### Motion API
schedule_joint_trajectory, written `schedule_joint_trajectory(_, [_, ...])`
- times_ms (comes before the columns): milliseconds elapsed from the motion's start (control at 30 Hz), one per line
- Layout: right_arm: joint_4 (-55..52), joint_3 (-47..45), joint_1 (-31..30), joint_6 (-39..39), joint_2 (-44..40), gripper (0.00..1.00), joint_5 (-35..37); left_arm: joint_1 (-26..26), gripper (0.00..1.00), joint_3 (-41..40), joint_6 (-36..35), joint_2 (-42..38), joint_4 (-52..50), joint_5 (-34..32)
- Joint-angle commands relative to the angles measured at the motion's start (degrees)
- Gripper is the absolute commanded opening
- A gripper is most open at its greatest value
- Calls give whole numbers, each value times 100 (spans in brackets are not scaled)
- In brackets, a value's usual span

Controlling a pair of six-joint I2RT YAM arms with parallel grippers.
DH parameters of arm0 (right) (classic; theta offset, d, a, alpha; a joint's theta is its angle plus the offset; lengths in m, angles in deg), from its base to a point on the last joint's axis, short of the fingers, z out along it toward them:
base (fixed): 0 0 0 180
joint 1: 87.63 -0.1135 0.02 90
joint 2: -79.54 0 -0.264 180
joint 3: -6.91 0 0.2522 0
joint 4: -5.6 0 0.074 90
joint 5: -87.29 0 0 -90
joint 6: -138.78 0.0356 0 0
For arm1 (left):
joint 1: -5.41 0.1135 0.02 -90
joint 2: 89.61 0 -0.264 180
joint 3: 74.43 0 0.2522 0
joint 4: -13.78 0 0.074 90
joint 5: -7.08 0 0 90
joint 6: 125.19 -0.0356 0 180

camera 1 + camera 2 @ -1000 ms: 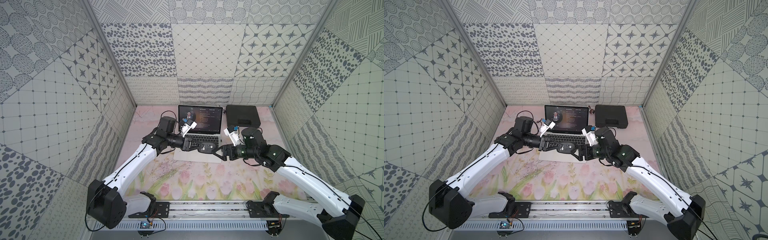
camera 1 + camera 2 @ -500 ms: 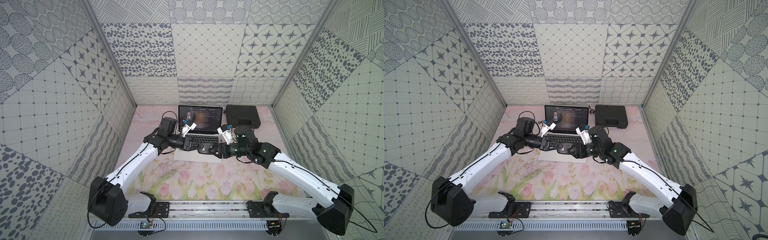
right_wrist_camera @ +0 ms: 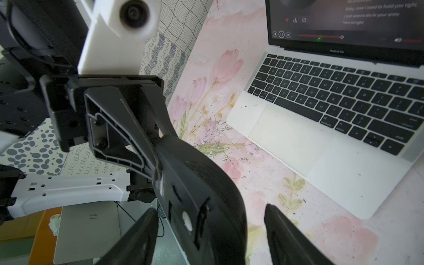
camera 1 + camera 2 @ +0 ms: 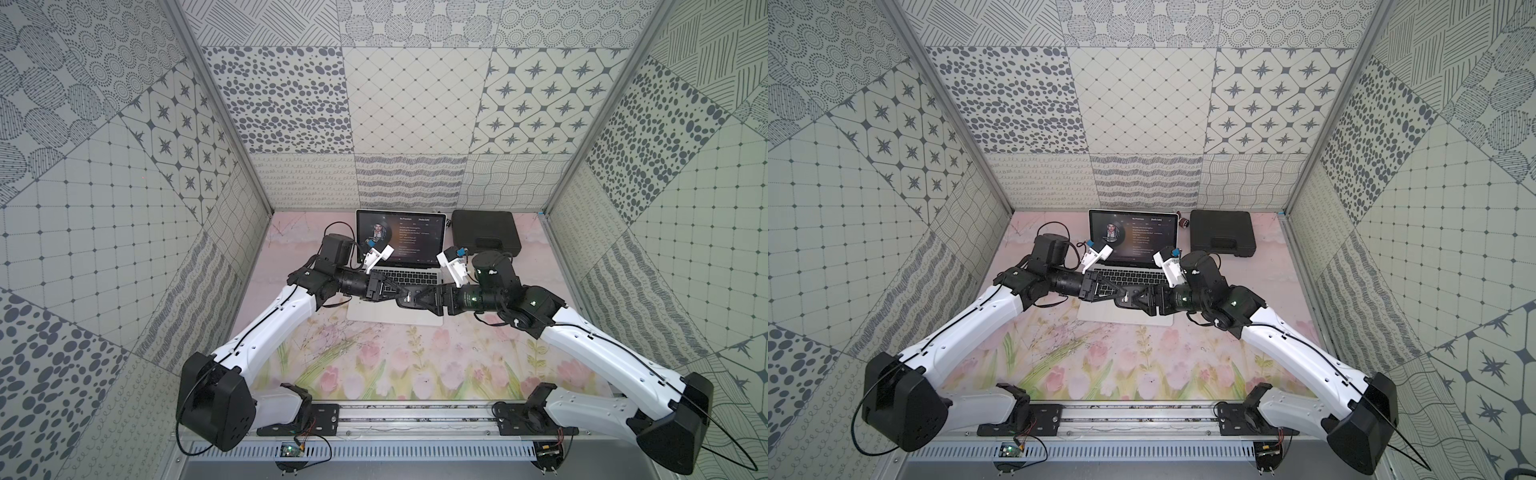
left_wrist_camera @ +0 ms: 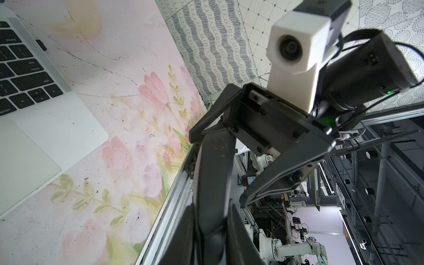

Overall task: Remove the wireless mouse receiver from the laptop
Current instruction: Pick up the mouse from the center of the board, then remove the lid from the mouse.

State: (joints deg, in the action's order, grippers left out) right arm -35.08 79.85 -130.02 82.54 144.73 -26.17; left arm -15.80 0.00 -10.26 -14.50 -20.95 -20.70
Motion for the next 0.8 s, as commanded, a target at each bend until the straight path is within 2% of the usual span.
schedule_joint_trajectory(0, [448, -52, 65, 100, -104, 82, -218, 26, 0, -54, 557, -6, 701, 605])
schedule_joint_trajectory(333, [1000, -513, 659, 710, -687, 79, -880, 30, 0, -70, 755, 143, 903, 752])
schedule_joint_trajectory(567, [1449, -749, 746, 1021, -702, 69, -1303, 37, 0, -78, 886, 149, 1065, 853])
schedule_joint_trajectory(767, [1479, -824, 744, 1064, -657, 58, -1328, 36, 0, -98, 911, 126, 1077, 876])
